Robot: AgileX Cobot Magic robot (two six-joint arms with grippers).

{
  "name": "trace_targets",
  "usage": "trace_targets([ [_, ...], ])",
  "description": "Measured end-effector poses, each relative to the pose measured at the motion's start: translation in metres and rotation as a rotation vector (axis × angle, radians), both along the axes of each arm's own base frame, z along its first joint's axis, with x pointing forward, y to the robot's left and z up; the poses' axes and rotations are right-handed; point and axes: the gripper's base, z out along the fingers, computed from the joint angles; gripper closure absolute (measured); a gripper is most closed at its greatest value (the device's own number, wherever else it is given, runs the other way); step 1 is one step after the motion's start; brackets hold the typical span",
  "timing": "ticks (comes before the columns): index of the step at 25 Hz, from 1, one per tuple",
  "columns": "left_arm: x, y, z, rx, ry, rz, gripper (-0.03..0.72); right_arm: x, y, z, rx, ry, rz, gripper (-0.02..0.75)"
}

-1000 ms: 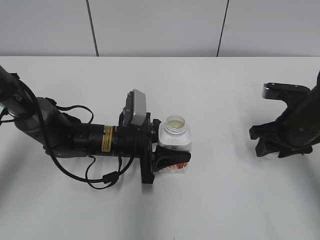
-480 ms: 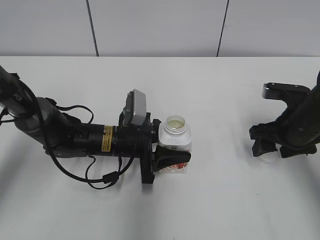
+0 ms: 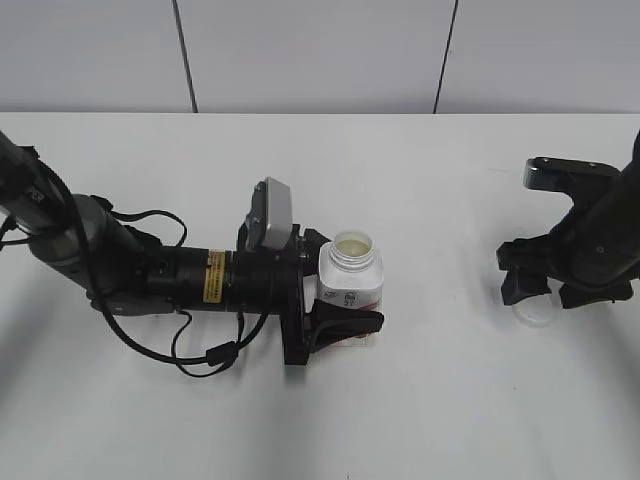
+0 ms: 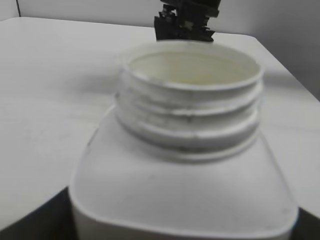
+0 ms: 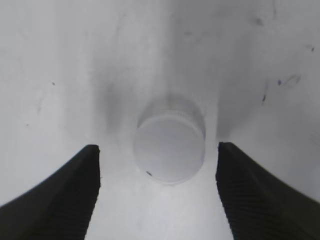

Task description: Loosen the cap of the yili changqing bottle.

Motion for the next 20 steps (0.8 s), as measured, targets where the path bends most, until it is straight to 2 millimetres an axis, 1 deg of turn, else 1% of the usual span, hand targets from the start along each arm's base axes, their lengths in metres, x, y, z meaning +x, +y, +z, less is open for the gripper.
trace_targets([
  [3,0.0,0.0,0.0,0.0,0.0,0.002,0.126,0.001,0.0,0.001,0.001,-0.001,-0.001,0.169],
  [5,0.0,0.0,0.0,0.0,0.0,0.002,0.11,0.001,0.0,0.001,0.001,0.001,-0.001,0.168],
  [9,0.0,0.0,0.0,0.001,0.018,0.004,0.102,0.001,0.0,0.001,0.002,0.001,-0.003,0.167],
  [12,0.0,0.0,0.004,-0.001,0.017,0.002,0.102,0.001,0.0,0.001,0.002,0.0,-0.003,0.166],
  [16,0.0,0.0,0.016,-0.012,-0.009,0.002,0.102,0.001,0.0,0.001,0.002,0.0,-0.003,0.164],
  [20,0.002,-0.001,0.034,-0.032,-0.048,0.004,0.101,0.001,0.0,0.001,0.002,0.008,-0.002,0.165],
])
